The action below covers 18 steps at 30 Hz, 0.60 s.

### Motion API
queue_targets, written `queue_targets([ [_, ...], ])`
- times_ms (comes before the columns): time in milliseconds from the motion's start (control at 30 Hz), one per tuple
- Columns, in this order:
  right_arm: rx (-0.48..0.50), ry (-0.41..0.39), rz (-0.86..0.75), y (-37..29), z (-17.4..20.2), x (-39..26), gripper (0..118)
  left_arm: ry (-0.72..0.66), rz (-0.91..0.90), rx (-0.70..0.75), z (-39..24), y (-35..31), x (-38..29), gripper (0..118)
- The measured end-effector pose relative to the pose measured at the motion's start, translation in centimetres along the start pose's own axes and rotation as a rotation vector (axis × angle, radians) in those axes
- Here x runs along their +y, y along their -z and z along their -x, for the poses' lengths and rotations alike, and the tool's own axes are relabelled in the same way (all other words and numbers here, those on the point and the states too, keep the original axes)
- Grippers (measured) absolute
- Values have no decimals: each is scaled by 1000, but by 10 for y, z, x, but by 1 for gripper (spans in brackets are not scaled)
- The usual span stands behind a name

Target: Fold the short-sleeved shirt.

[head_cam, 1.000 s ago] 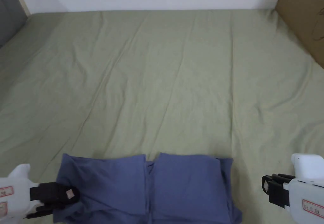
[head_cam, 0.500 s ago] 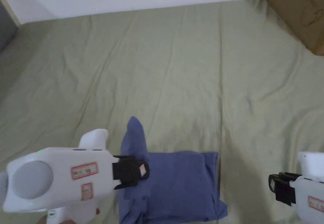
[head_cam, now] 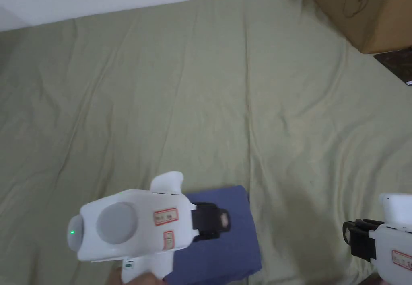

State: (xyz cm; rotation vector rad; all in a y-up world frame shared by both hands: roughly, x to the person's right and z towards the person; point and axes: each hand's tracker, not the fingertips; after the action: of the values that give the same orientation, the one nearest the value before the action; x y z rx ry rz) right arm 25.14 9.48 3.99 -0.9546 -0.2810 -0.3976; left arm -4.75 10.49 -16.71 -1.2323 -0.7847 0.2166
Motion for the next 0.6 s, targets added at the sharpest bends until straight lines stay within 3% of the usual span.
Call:
queue_targets([
  [167, 13, 11, -9, 2, 0, 0, 0, -46, 6, 154, 32, 3, -7, 4],
  [300, 14, 3, -5, 7, 3, 2, 0, -44, 68, 58, 17, 37, -19, 4],
  [600, 15, 0, -1, 5, 5, 0, 0, 201, 156, 100, -54, 84, -27, 4],
])
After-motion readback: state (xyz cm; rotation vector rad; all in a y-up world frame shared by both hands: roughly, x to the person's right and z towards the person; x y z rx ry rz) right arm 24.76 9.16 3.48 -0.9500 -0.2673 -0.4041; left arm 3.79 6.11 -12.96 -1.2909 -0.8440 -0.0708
